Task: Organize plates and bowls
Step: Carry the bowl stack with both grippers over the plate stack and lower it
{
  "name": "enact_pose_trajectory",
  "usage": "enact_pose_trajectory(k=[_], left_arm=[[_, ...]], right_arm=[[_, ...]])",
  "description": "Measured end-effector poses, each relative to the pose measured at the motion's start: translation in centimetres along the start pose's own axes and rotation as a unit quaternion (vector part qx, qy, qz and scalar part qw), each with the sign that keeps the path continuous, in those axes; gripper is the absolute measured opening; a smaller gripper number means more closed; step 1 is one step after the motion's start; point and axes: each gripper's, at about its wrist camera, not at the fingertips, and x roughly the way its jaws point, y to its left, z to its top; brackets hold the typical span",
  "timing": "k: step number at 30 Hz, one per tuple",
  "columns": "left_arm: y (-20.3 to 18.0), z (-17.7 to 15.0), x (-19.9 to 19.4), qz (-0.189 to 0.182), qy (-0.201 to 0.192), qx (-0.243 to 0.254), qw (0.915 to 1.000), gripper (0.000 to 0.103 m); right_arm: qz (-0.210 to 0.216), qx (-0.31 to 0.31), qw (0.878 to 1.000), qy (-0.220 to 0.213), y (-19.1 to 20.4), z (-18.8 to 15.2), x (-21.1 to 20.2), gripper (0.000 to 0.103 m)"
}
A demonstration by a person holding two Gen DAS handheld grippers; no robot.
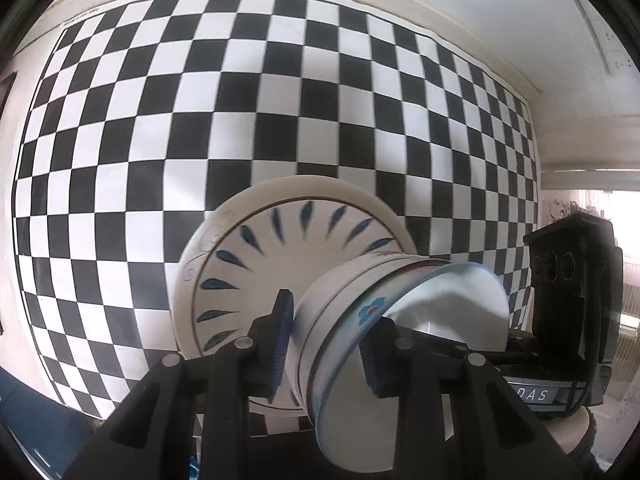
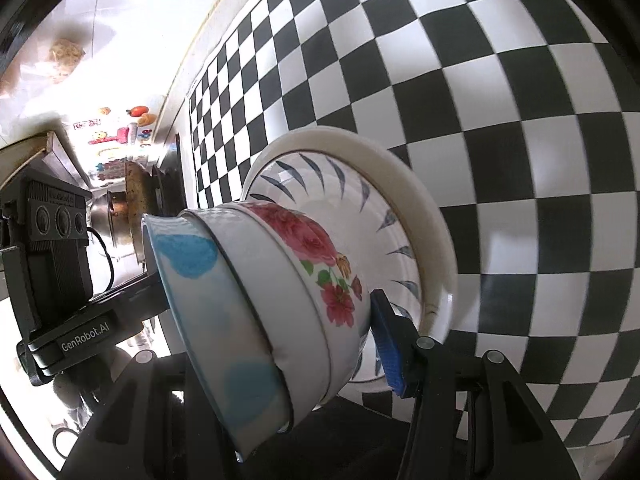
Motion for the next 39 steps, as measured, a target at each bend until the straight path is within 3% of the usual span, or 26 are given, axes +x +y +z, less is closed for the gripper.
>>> enact_pose_trajectory(k=[21,39], left_arm=[[2.5,0.6,1.5,0.006,0.016,-0.029,0.9994,0.028],[3.4,0.2,1.3,-0.009,0.009,-0.048,0.9988,0.028]], right_arm=[[-0.019,-0.013,0.999,0.031,1.0,1.7,3.7,0.053],[-0.043,-0.015,0.999,0.021,2.1,1.9,4.0,0.053]])
